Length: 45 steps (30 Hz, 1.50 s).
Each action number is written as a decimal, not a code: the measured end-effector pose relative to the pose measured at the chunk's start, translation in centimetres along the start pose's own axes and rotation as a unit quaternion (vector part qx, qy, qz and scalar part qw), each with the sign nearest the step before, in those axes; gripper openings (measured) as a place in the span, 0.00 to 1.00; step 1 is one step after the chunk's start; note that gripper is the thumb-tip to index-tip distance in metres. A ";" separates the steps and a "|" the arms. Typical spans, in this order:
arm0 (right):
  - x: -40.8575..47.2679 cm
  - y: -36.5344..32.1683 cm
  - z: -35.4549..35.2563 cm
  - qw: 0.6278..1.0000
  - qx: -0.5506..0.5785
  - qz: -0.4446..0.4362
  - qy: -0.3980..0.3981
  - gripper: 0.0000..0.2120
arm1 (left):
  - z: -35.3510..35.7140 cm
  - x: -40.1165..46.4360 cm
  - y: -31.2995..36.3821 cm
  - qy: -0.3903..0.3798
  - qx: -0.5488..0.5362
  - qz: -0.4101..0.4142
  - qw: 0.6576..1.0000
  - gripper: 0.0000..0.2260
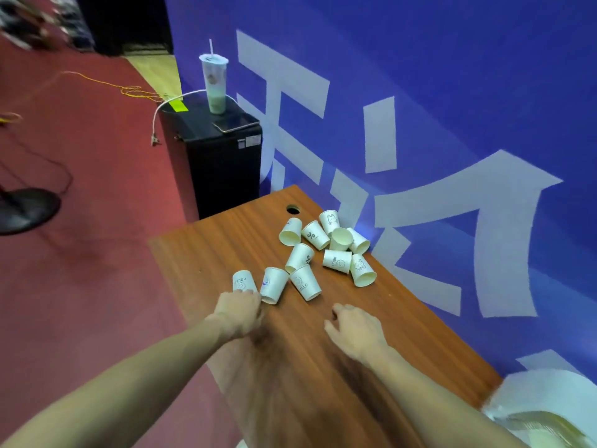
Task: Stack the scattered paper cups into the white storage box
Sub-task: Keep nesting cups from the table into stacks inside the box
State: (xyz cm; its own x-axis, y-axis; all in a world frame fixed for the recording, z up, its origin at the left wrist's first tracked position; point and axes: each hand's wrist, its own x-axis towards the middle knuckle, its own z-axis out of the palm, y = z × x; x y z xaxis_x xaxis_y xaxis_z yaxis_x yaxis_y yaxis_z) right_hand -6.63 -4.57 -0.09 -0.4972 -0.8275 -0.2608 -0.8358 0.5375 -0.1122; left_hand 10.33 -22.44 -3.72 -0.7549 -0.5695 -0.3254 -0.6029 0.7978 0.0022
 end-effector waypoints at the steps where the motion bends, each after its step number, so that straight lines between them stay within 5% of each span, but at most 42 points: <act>1: 1.0 -0.8 0.3 1.000 0.000 -0.008 -0.004 0.15 | 0.4 0.4 -0.9 -0.006 -0.002 -0.009 1.000 0.16; 11: 10.0 -5.6 4.0 0.998 0.040 -0.003 -0.050 0.12 | 3.3 5.4 -6.2 -0.062 0.013 -0.060 0.996 0.12; 21: 18.0 -6.7 6.6 0.993 0.079 0.021 -0.088 0.29 | 6.6 8.9 -7.1 -0.062 0.046 -0.013 0.997 0.14; 34: 17.5 -6.0 6.5 0.995 0.068 0.010 -0.066 0.12 | 5.4 9.5 -7.1 -0.032 0.049 -0.031 0.998 0.11; 45: 11.5 -3.5 1.5 0.998 0.056 0.030 -0.005 0.12 | -0.2 6.9 -3.9 0.033 -0.032 -0.045 0.998 0.12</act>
State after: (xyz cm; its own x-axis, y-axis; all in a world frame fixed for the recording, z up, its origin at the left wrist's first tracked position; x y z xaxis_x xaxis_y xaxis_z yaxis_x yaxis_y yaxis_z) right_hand -9.10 -15.73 -4.15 -0.5434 -0.7915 -0.2799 -0.7729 0.6018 -0.2013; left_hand 7.41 -29.48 -5.74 -0.7105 -0.6524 -0.2638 -0.6832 0.7294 0.0361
